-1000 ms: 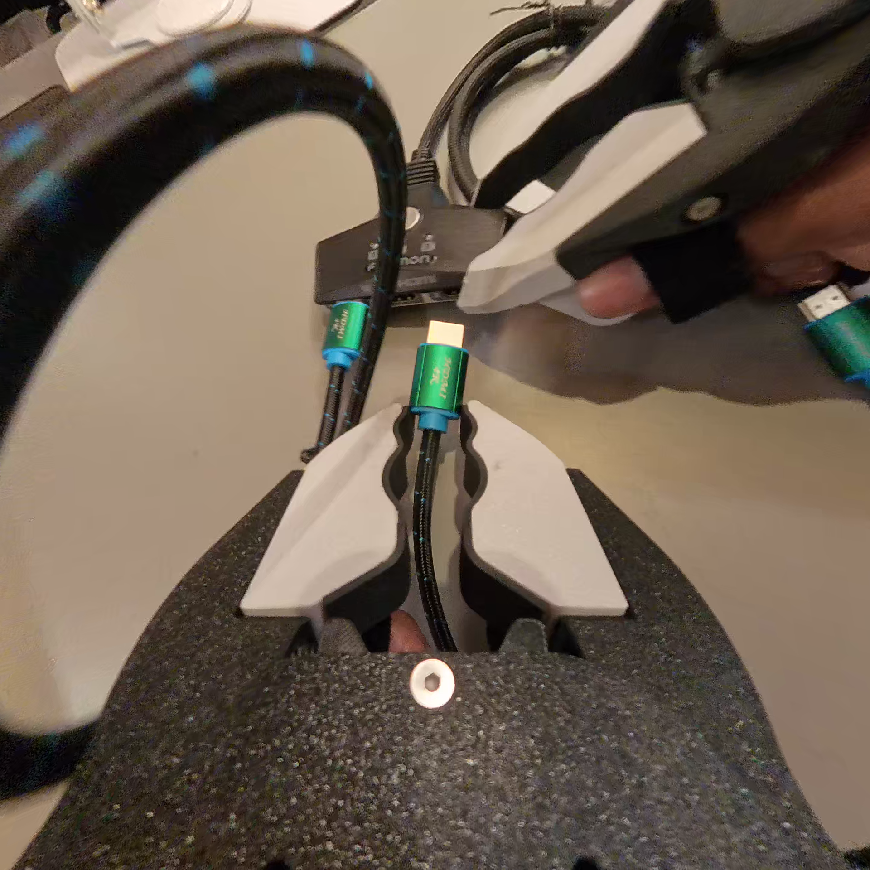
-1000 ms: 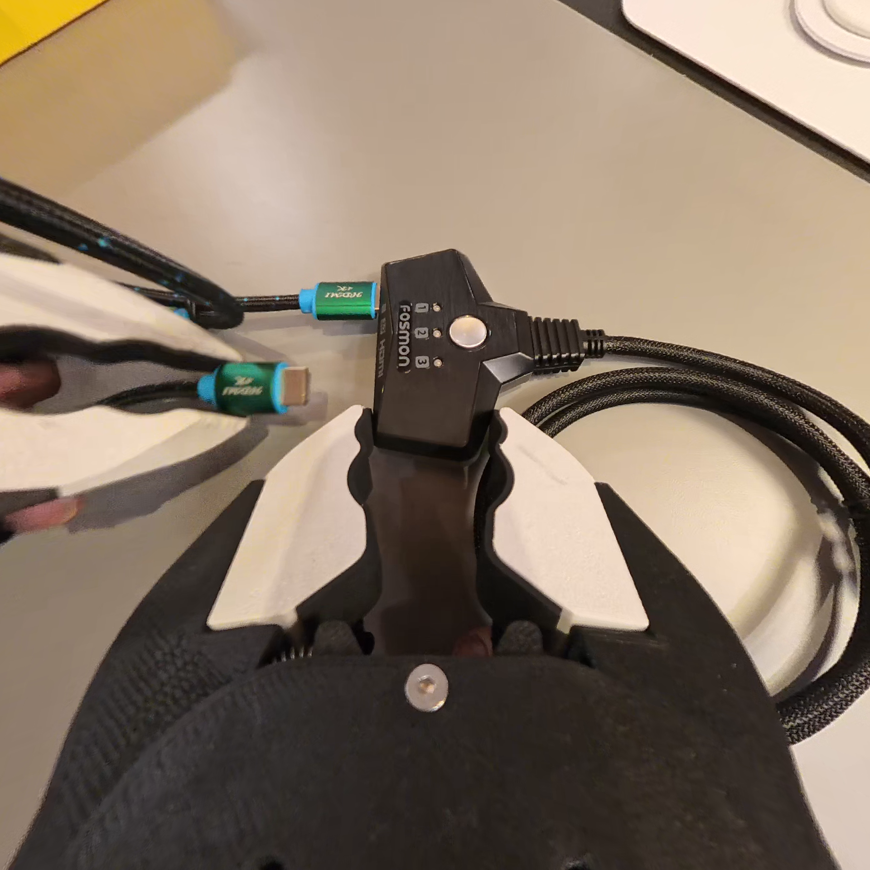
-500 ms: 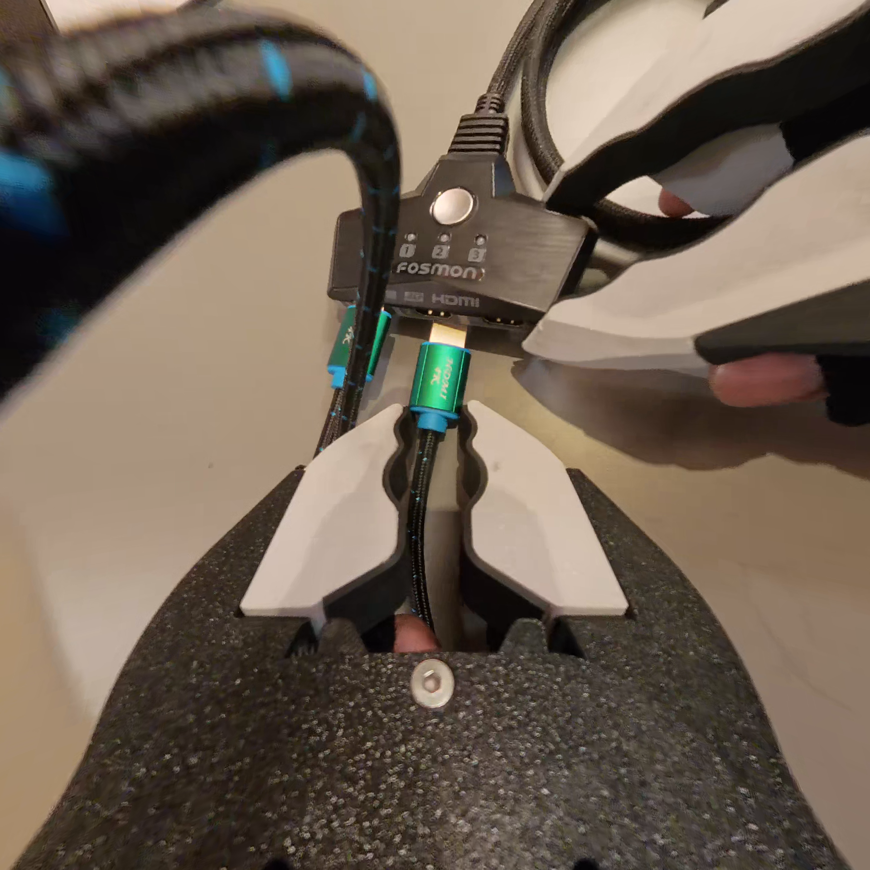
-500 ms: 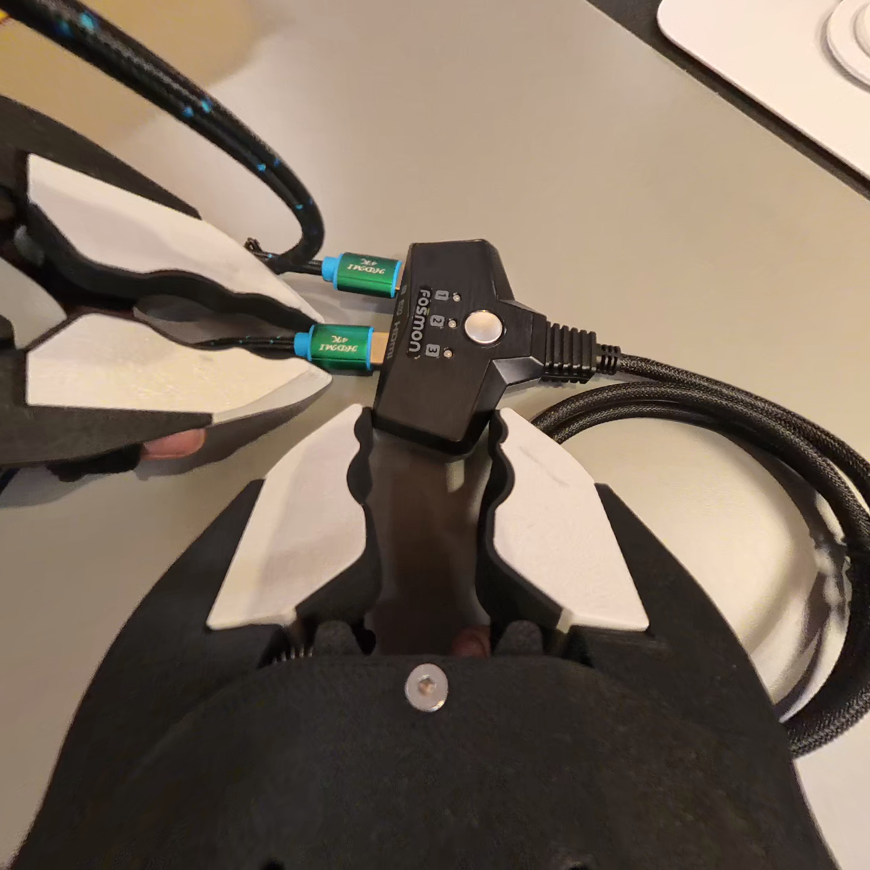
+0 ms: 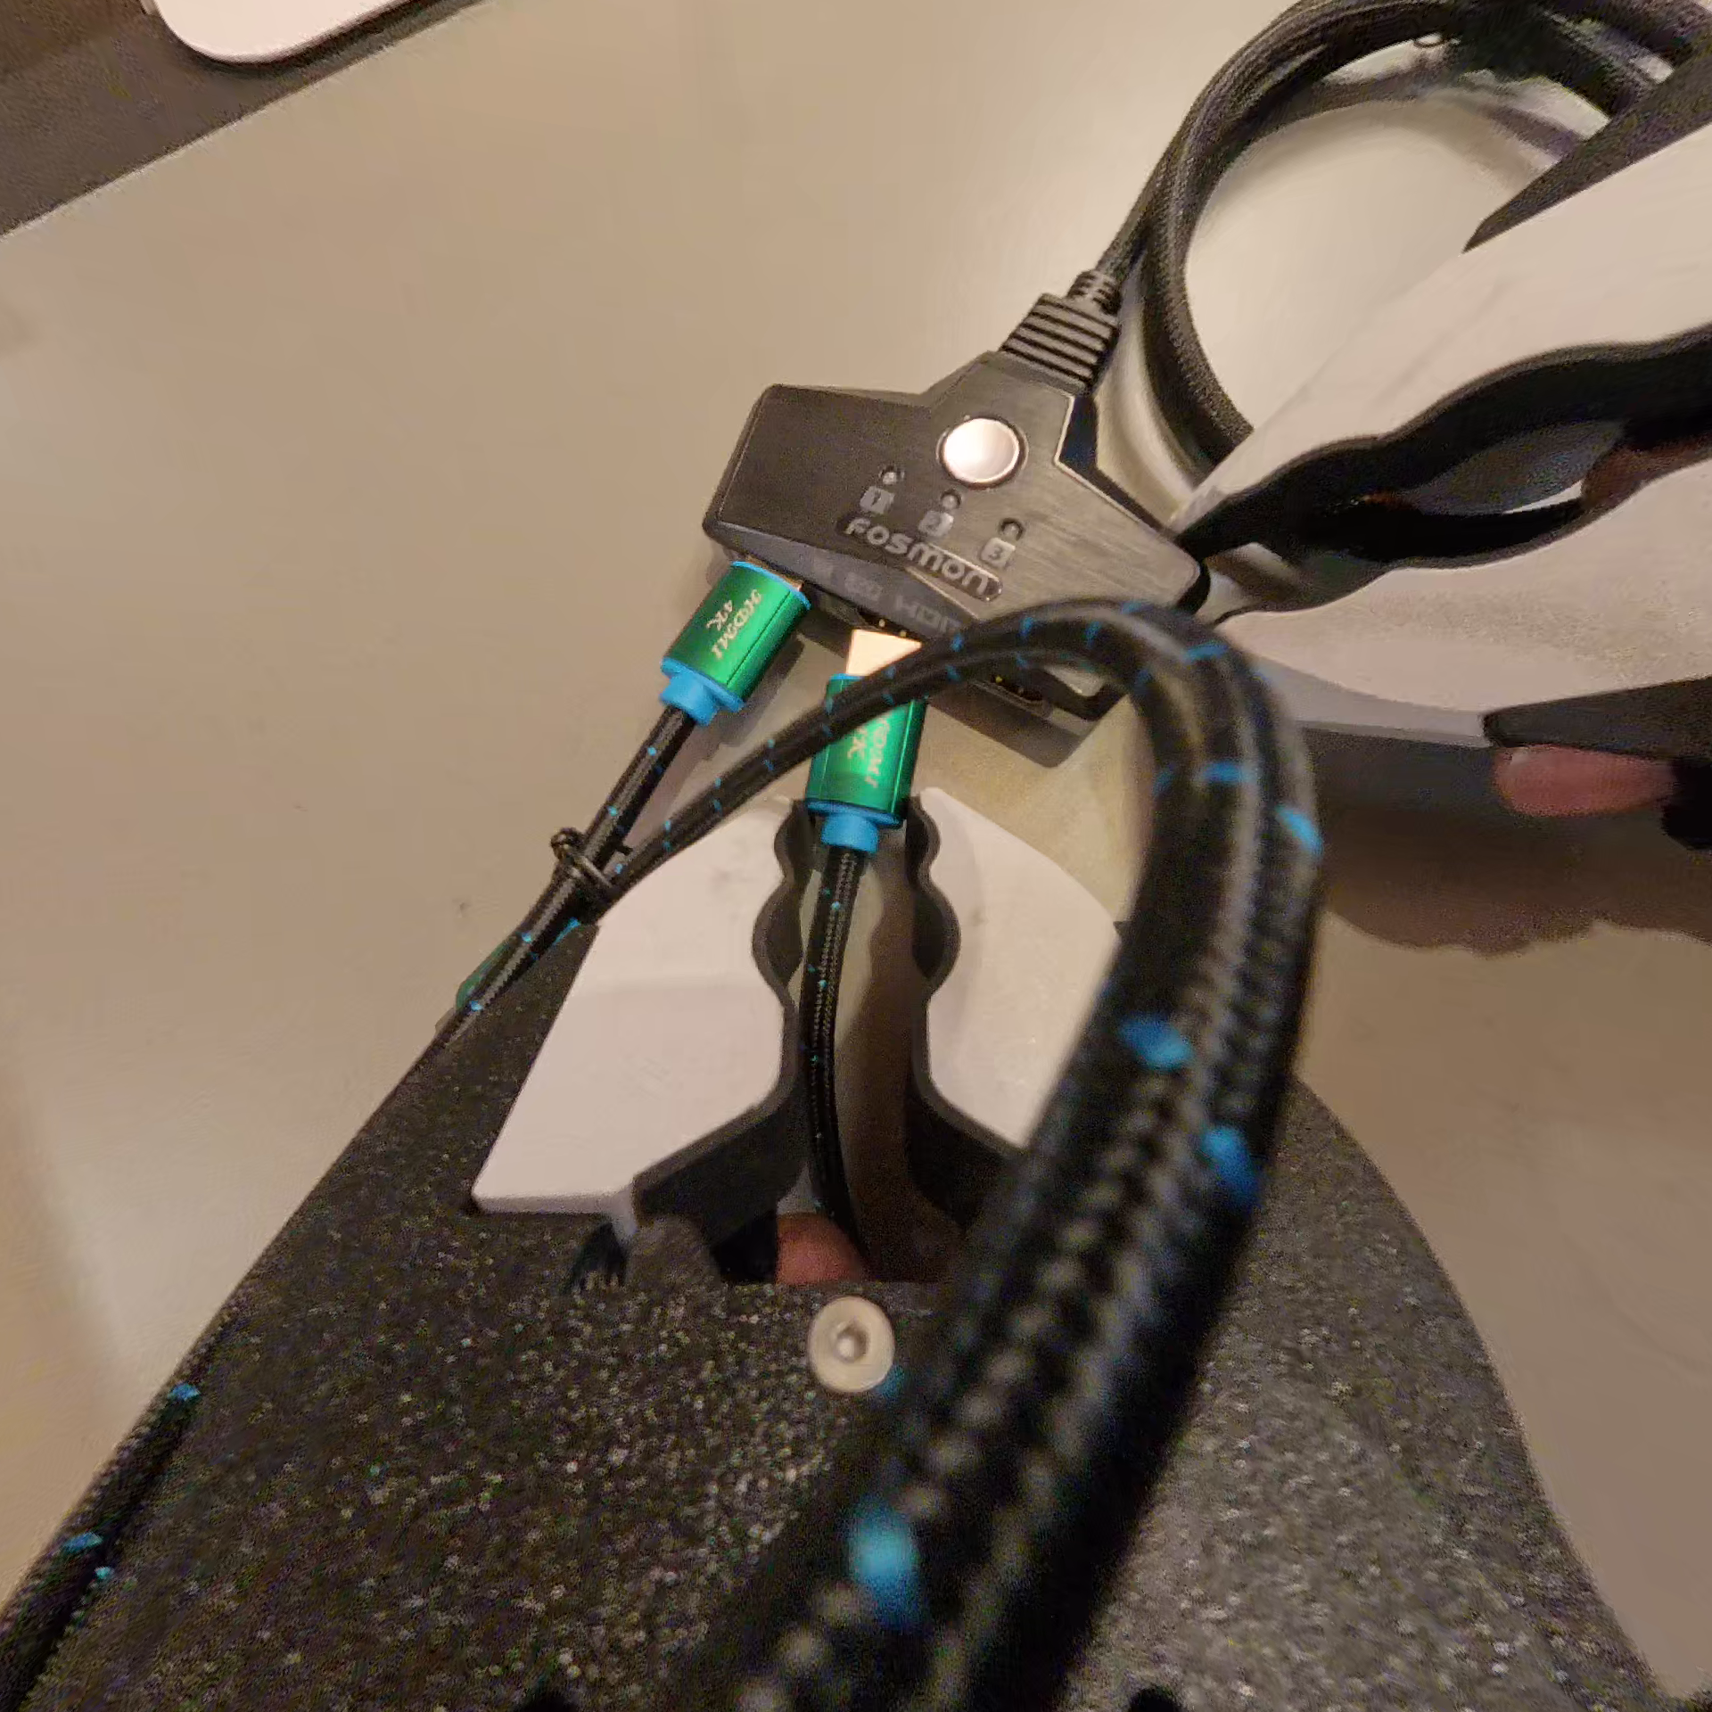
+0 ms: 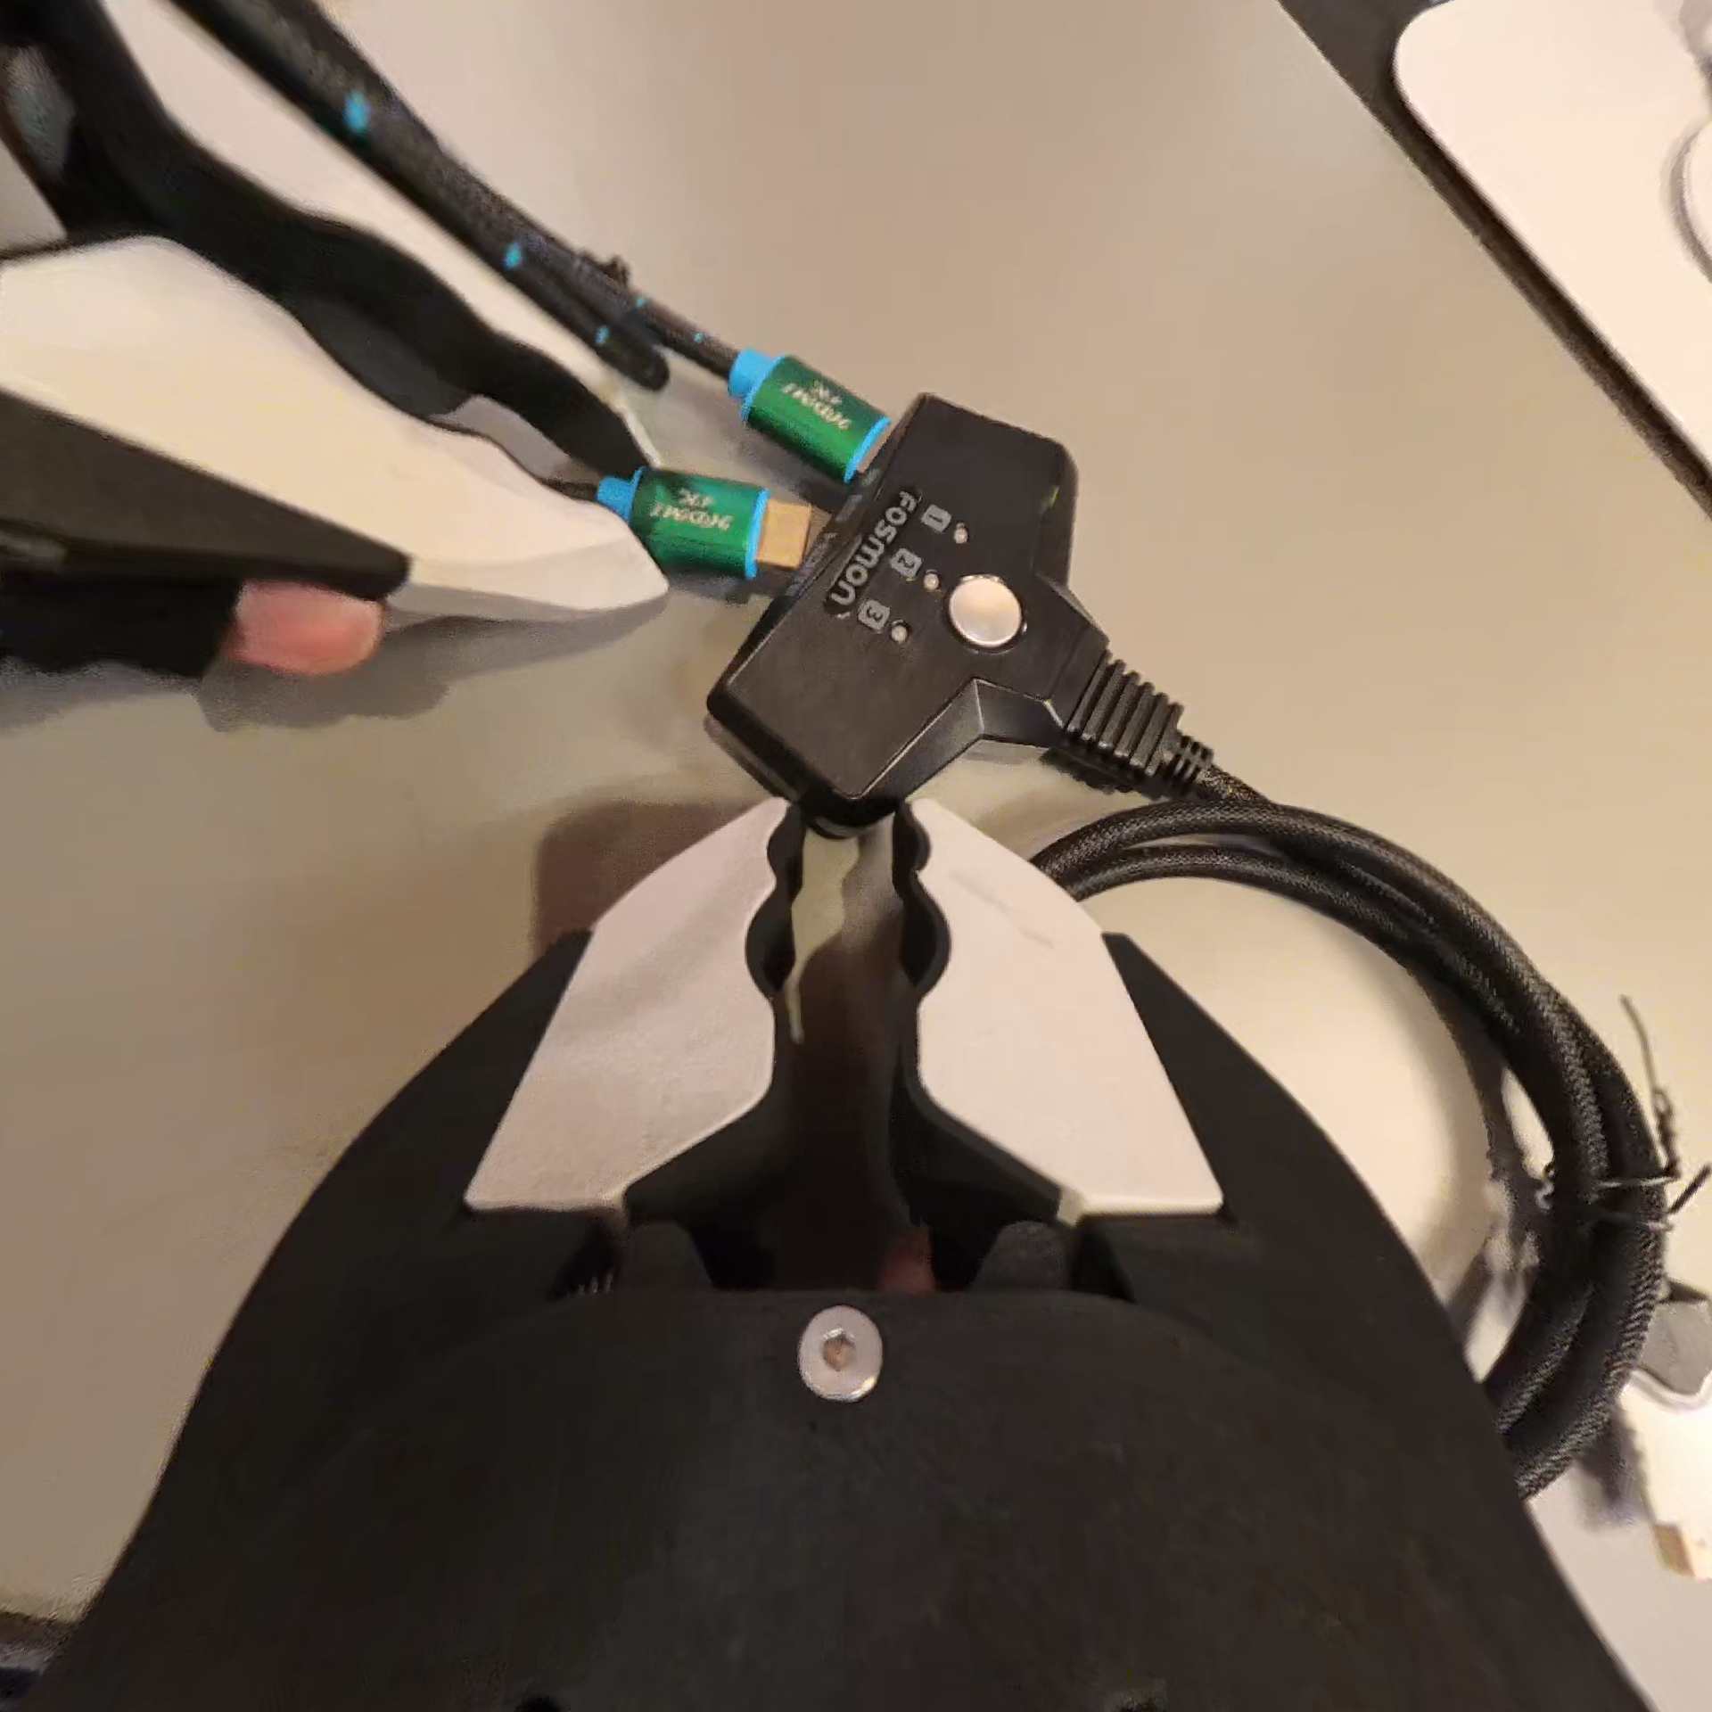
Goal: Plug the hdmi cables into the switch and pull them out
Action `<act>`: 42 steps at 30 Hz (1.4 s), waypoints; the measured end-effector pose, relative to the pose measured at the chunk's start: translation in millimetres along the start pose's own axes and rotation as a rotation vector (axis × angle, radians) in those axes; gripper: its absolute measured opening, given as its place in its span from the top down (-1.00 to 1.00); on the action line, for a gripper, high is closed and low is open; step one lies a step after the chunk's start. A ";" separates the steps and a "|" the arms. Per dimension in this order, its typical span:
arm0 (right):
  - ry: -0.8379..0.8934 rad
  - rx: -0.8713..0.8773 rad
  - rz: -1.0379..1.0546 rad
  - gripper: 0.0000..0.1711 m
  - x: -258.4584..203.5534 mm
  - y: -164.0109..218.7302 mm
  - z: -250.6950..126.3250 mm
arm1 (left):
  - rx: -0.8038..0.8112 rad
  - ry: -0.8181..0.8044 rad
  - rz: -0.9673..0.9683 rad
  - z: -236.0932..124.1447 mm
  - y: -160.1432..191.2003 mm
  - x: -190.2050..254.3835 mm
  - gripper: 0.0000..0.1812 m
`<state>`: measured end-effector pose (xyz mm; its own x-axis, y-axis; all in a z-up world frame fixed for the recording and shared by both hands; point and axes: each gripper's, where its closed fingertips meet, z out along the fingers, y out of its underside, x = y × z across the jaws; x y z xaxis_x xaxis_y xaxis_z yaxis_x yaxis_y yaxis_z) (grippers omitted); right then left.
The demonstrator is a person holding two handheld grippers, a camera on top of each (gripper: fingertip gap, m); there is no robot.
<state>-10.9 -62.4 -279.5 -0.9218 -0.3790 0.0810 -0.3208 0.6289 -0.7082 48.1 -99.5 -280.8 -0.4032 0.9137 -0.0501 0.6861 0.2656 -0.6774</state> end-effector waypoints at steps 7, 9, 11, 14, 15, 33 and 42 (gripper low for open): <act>-0.004 -0.029 -0.047 0.78 -1.5 2.8 -0.6 | -0.011 0.117 0.060 -1.9 8.0 11.9 0.79; -0.038 -0.009 -0.066 0.72 -3.7 0.1 -4.4 | -0.002 0.174 0.090 -5.5 10.9 19.4 0.81; -0.091 0.035 -0.115 0.67 -9.8 -5.7 -10.1 | 0.016 0.244 0.131 -9.7 13.5 27.4 0.78; -0.141 0.123 -0.231 0.62 -20.9 -15.4 -18.4 | 0.055 0.357 0.136 -19.5 14.3 36.2 0.76; -0.150 0.139 -0.275 0.61 -24.6 -16.1 -19.8 | 0.077 0.388 0.132 -23.5 12.7 38.2 0.75; -0.055 0.313 -0.730 0.77 -59.8 -19.4 -26.3 | 0.171 0.541 0.200 -44.3 9.5 64.1 0.78; -0.138 0.340 -0.663 0.79 -59.0 -17.7 -34.9 | 0.373 0.411 0.512 -69.5 12.1 61.2 0.55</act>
<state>41.6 -27.5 -247.4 -0.5165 -0.7005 0.4924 -0.6928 0.0040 -0.7211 73.8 -19.0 -241.0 0.2191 0.9556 -0.1970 0.4473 -0.2778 -0.8502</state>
